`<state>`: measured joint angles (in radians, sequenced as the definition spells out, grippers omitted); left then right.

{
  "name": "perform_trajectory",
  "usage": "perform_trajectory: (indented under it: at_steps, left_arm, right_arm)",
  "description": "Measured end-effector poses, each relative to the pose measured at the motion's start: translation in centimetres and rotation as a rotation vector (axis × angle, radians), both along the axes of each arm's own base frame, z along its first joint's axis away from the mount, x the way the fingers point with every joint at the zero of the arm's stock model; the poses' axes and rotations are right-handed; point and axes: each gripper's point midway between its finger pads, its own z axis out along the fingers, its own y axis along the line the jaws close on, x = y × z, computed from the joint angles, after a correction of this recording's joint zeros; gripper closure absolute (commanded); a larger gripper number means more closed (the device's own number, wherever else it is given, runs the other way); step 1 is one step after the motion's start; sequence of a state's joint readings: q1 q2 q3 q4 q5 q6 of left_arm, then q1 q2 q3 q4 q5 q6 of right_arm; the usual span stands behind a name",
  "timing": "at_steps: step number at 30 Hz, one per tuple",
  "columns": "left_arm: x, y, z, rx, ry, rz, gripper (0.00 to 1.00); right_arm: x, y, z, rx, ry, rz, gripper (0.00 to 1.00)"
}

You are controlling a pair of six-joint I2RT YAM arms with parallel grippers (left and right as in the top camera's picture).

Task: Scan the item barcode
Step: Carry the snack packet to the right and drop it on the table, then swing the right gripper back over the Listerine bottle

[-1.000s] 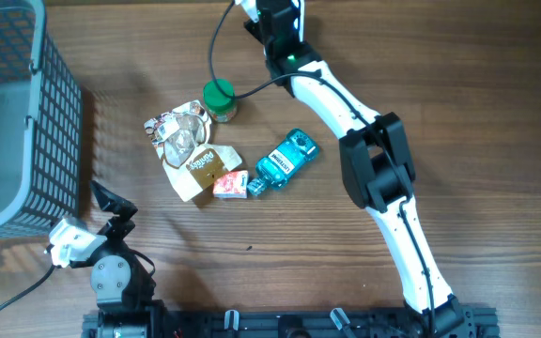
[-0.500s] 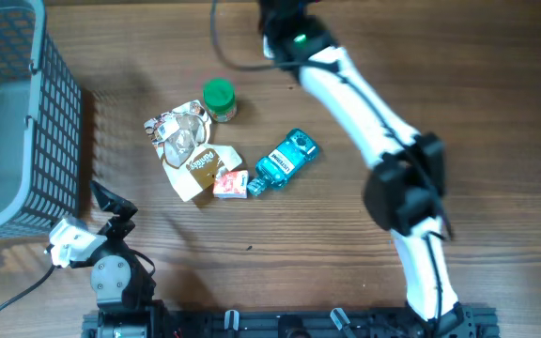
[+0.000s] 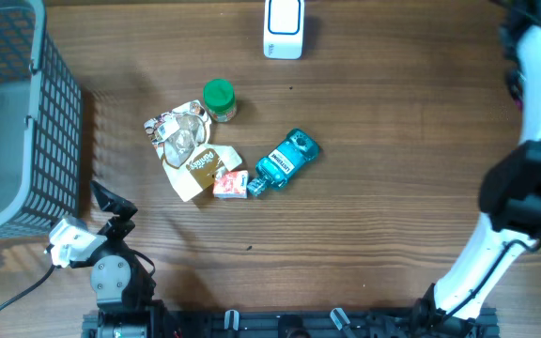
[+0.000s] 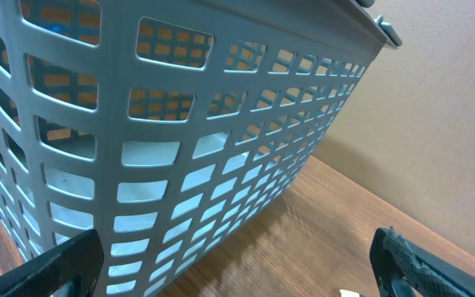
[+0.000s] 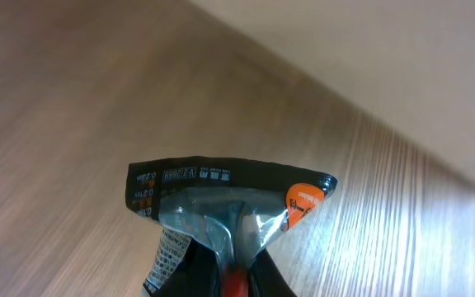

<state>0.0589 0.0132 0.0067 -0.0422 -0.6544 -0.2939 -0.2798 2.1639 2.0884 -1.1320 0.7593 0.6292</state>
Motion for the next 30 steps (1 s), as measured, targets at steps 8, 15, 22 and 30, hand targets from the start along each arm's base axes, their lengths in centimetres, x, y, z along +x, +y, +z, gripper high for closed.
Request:
perform_trajectory:
  at_steps: [8,15,22,30]
  left_arm:
    - [0.0,0.0,0.0,0.000,0.000,0.001,0.00]
    - [0.0,0.0,0.0,0.000,0.000,0.000,0.00]
    - [0.0,0.0,0.0,0.000,0.000,0.001,0.00]
    - [0.0,0.0,0.0,0.000,0.000,0.000,0.00]
  right_arm:
    - [-5.2,-4.8,-11.7,0.172,-0.005,-0.150,0.95]
    - [-8.1,-5.5,-17.1,0.251,-0.033,-0.197,0.00]
    - [-8.7,-5.1,-12.3,0.322,0.041,-0.129,0.00]
    - [-3.8,8.8,6.2,0.387,-0.306,0.199,0.00]
